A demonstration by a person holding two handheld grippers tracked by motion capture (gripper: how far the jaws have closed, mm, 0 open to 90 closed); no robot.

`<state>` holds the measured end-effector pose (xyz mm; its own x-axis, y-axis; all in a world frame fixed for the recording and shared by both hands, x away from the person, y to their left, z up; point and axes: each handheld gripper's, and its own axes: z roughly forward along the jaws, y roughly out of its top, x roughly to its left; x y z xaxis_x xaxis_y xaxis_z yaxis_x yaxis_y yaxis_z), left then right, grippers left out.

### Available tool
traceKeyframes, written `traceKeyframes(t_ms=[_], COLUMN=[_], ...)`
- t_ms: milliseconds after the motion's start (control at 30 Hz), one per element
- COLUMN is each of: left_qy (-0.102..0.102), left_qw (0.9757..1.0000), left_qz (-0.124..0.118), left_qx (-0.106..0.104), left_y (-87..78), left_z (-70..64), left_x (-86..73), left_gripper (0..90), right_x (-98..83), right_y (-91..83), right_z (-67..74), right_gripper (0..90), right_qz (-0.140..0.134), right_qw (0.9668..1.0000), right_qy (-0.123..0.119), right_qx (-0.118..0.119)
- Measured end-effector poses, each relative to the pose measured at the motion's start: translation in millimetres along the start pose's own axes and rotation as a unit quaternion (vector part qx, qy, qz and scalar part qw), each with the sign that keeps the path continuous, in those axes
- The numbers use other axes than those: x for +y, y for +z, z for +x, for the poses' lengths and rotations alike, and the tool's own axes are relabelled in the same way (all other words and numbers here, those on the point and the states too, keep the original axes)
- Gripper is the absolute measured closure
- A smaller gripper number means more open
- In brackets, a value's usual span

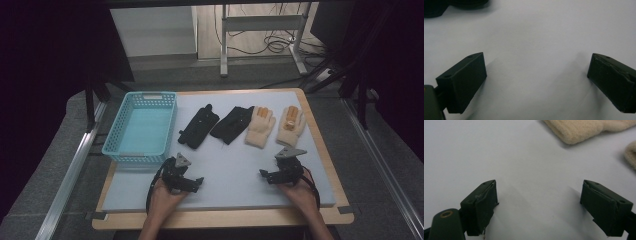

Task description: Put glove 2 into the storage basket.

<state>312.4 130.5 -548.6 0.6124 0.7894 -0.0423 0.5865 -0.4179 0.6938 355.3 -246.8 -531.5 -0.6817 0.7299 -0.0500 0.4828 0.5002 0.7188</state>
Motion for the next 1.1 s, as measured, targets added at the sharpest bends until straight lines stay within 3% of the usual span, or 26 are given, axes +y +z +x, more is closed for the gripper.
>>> traceKeyframes(t_ms=[733, 900, 1100], left_qy=[0.002, 0.002, 0.002], left_qw=[1.0, 1.0, 1.0], left_qz=[0.001, 0.001, 0.0], left_qx=[0.0, 0.0, 0.0], left_y=[-0.3, -0.3, -0.4], left_z=[0.4, 0.2, 0.2], left_x=[0.0, -0.1, -0.2], left_gripper=[2.5, 2.6, 2.7], right_x=[3.9, 18.0, 38.5], right_y=[-1.9, -2.7, 9.1], right_z=[-0.5, -3.3, -2.4], right_gripper=[15.3, 16.2, 16.4], right_qz=[-0.002, -0.017, -0.013], right_qw=[1.0, 0.9997, 0.9995], right_qy=[0.001, 0.012, 0.014], right_qx=[-0.004, 0.014, 0.024])
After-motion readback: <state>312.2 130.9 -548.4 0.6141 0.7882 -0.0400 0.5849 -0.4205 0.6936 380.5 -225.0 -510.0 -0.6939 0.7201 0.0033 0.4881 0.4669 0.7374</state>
